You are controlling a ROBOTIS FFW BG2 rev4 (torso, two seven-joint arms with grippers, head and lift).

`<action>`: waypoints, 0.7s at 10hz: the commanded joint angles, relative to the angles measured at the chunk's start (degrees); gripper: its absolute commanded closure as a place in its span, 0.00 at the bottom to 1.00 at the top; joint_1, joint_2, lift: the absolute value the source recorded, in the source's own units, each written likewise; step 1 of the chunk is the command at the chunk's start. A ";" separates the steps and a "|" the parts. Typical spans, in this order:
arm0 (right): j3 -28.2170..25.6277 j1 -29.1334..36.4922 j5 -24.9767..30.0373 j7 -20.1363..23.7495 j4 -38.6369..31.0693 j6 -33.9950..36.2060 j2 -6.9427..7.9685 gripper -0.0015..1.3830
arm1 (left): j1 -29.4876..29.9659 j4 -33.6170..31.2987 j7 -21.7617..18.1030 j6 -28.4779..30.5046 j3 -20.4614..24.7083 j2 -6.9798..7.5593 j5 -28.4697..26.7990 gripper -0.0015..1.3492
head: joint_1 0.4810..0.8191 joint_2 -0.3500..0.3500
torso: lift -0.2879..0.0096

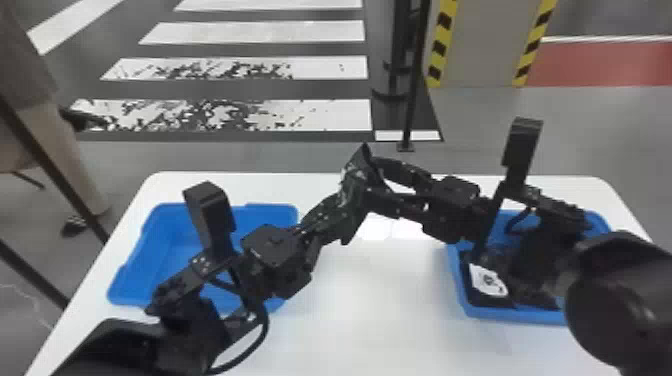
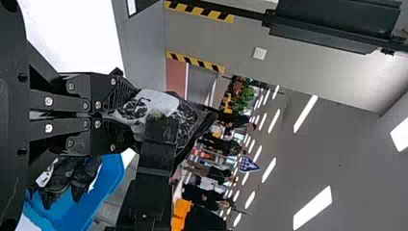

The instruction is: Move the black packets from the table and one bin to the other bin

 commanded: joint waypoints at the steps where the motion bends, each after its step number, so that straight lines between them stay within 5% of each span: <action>1: 0.41 -0.47 -0.03 -0.01 0.15 0.15 -0.03 0.40 | 0.02 0.07 -0.01 0.17 -0.15 0.16 -0.11 0.90 | 0.63 0.56 | 0.60; 3: 1.44 -1.18 0.32 -0.62 -0.69 3.94 -0.12 0.88 | 0.02 0.07 -0.01 0.60 -0.27 0.16 -0.45 0.90 | 0.63 0.57 | 0.60; 7: 1.78 -0.47 -0.48 -1.85 -2.24 5.77 -0.20 0.92 | 0.58 0.07 -0.01 -1.23 0.53 0.08 -0.57 0.90 | 0.63 0.60 | 0.60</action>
